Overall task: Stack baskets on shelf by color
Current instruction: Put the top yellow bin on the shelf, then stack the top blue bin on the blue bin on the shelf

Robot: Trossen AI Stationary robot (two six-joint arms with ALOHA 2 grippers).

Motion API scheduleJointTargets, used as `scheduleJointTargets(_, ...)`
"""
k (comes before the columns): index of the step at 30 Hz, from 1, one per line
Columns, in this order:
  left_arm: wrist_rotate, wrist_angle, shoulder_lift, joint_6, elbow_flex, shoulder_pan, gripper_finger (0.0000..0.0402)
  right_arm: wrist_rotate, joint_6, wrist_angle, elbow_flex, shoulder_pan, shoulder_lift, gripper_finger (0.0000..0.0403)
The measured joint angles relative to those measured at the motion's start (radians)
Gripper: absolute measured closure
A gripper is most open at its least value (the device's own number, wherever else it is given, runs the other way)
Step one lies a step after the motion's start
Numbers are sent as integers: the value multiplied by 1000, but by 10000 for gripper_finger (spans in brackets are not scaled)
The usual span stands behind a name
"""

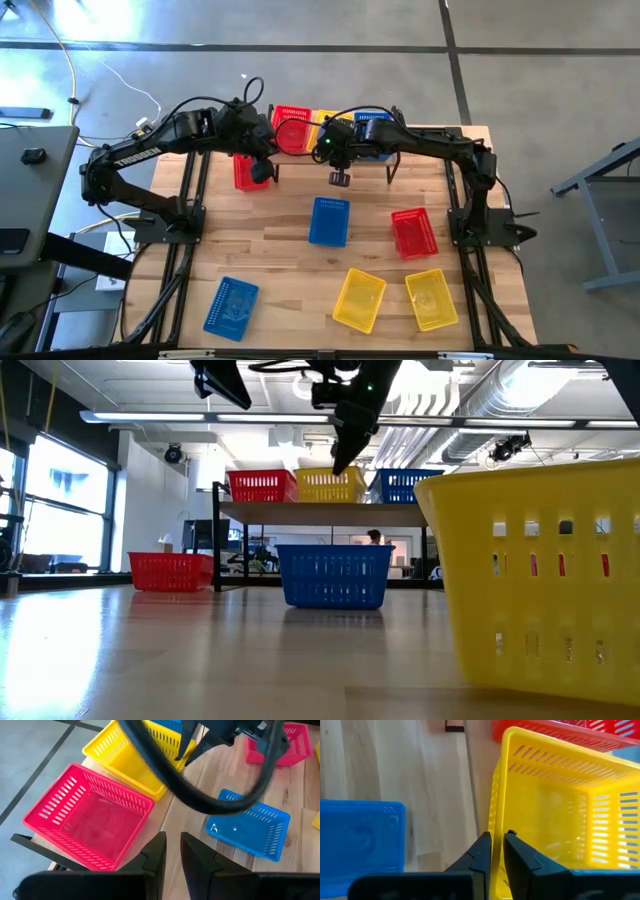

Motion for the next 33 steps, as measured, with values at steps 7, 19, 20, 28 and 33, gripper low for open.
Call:
scheduleJointTargets(7,0,-1,0,0,0,0,353,11,-100,0,0,-3,0,373)
scheduleJointTargets(19,0,-3,0,0,0,0,353,79,-207,-8,0,-4,0,373)
scheduleJointTargets(20,0,-3,0,0,0,0,353,79,-214,-8,0,-4,0,372)
scheduleJointTargets(28,0,-3,0,0,0,0,353,83,-190,-8,0,-4,0,315)
scheduleJointTargets(33,0,-3,0,0,0,0,353,84,-165,-8,0,10,-15,282)
